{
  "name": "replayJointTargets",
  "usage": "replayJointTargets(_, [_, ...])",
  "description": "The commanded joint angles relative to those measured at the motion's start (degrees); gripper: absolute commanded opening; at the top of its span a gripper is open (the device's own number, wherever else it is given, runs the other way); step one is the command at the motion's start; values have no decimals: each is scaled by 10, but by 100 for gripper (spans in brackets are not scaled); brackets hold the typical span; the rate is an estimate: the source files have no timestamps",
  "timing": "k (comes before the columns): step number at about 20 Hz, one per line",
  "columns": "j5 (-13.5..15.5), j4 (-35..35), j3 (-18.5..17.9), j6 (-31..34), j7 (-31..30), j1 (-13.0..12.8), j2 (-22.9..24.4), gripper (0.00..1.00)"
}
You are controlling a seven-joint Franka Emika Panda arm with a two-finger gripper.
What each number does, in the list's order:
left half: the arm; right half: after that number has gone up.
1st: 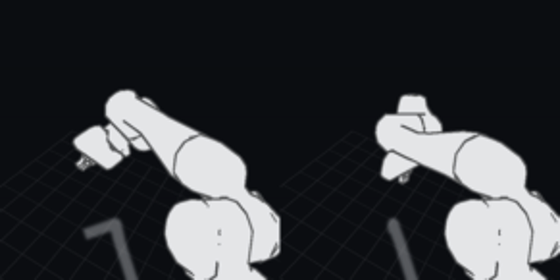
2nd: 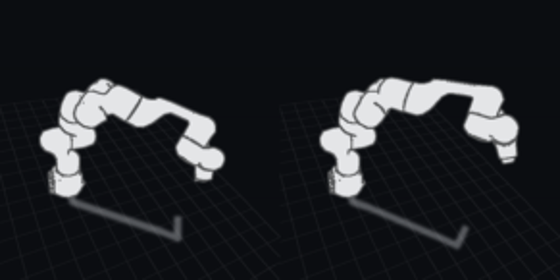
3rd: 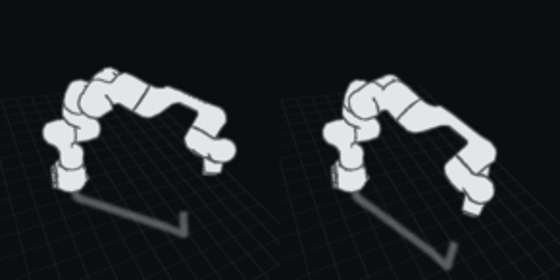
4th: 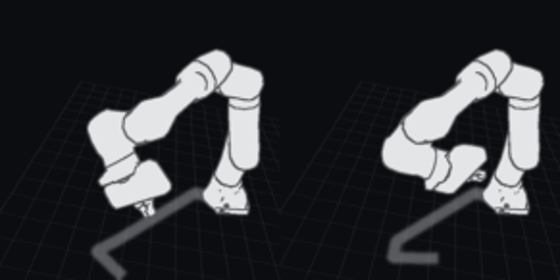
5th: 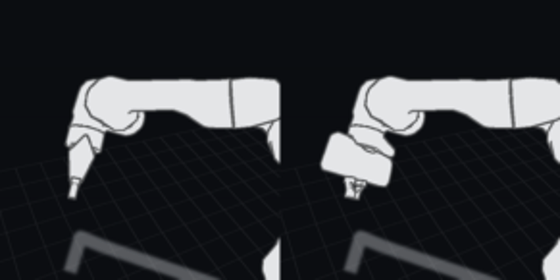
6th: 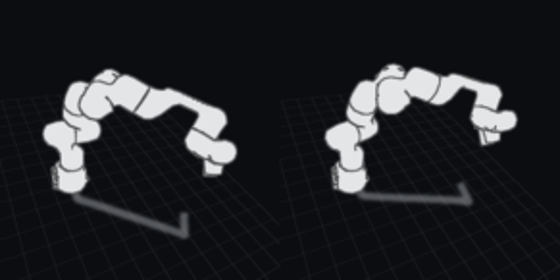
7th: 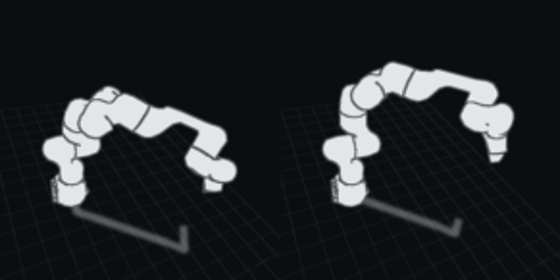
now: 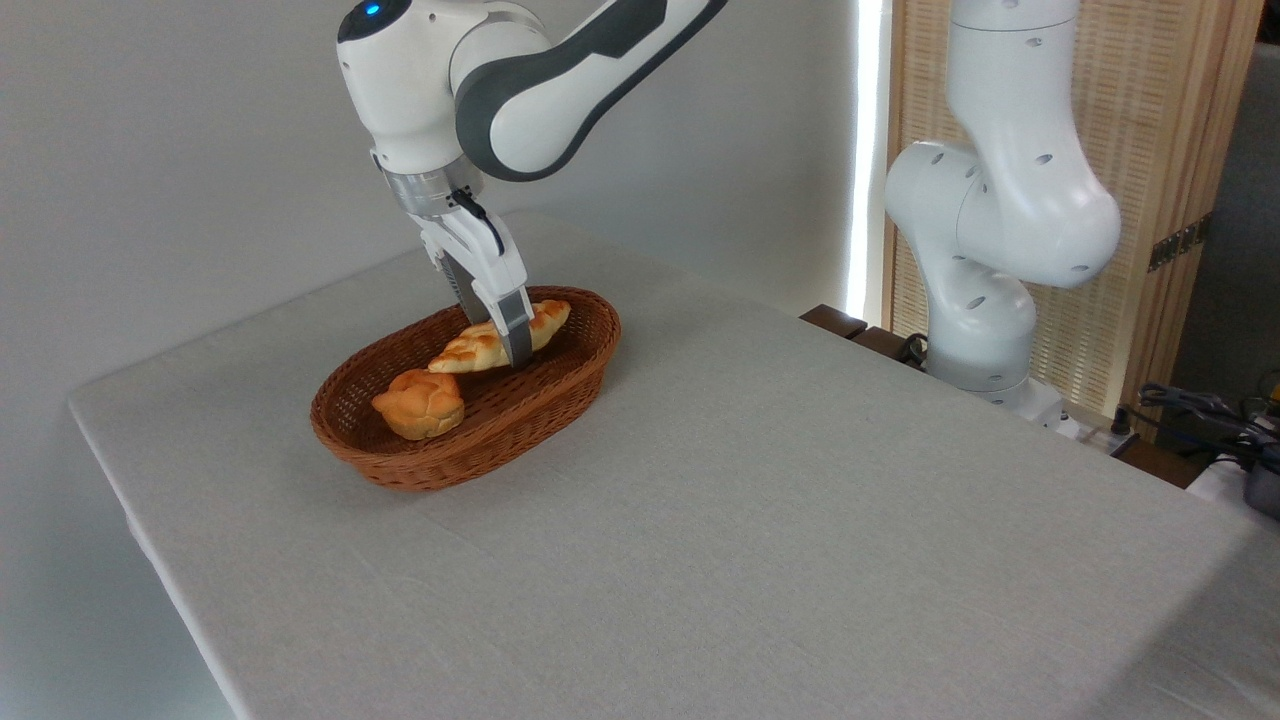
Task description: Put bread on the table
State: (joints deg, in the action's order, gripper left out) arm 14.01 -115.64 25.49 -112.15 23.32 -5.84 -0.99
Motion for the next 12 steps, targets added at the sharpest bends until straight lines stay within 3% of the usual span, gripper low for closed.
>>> replayJointTargets(1, [4,-4,0,-18,-9,-2,-1,16])
replayJointTargets(12, [4,-1,-4,-11,-10,2,3,16])
